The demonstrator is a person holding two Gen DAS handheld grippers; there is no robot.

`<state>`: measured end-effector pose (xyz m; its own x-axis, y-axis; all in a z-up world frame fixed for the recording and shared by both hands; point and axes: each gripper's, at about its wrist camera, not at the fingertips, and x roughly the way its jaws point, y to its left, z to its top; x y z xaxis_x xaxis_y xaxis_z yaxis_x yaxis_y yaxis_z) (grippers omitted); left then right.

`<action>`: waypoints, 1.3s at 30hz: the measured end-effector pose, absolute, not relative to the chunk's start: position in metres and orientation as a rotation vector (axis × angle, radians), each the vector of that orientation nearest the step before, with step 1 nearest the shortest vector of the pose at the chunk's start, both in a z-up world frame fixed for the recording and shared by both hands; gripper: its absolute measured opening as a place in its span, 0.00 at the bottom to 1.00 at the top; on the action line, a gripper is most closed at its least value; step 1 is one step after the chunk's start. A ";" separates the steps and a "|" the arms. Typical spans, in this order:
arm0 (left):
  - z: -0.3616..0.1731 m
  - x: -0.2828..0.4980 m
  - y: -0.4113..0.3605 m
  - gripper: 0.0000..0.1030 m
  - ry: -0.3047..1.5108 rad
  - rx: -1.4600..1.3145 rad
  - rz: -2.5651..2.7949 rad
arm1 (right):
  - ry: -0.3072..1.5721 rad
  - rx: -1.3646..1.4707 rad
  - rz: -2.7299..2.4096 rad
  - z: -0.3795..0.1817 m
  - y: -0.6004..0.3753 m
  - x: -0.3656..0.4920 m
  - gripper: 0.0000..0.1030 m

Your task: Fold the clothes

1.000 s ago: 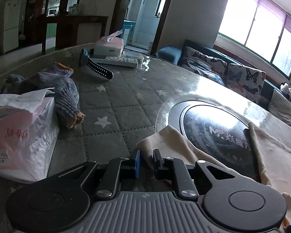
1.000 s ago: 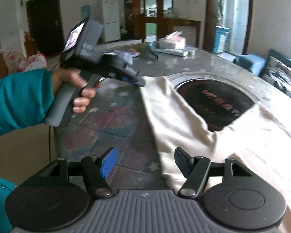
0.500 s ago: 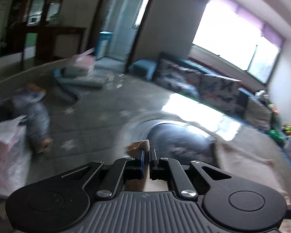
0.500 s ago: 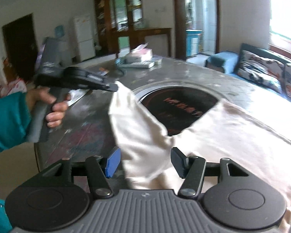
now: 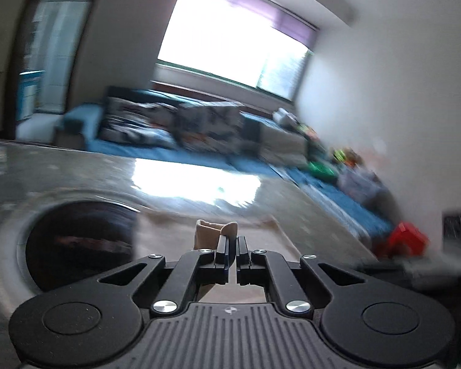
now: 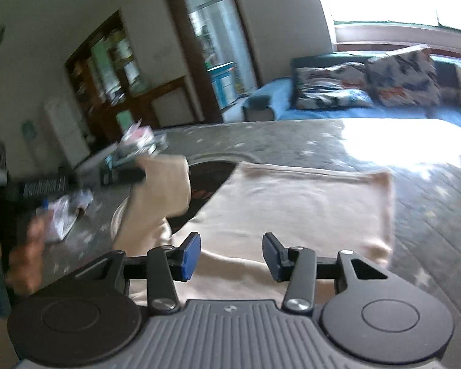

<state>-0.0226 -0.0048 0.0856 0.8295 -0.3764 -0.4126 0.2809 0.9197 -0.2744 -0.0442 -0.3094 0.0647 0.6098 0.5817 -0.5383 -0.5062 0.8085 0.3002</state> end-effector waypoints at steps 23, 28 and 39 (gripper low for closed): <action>0.019 -0.045 -0.078 0.05 0.597 -0.061 -0.511 | 0.906 0.412 0.609 0.004 -0.317 -0.012 0.43; 0.017 -0.044 -0.072 0.05 0.610 -0.077 -0.516 | 0.938 0.437 0.618 -0.004 -0.308 -0.010 0.24; 0.024 -0.062 -0.026 0.28 0.583 -0.075 -0.442 | 0.870 0.390 0.579 0.016 -0.308 -0.018 0.07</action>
<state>-0.0620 -0.0258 0.0243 0.7442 -0.4244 -0.5158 0.3829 0.9038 -0.1912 -0.0182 -0.3077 0.0157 0.5080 0.6189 -0.5991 -0.3136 0.7807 0.5405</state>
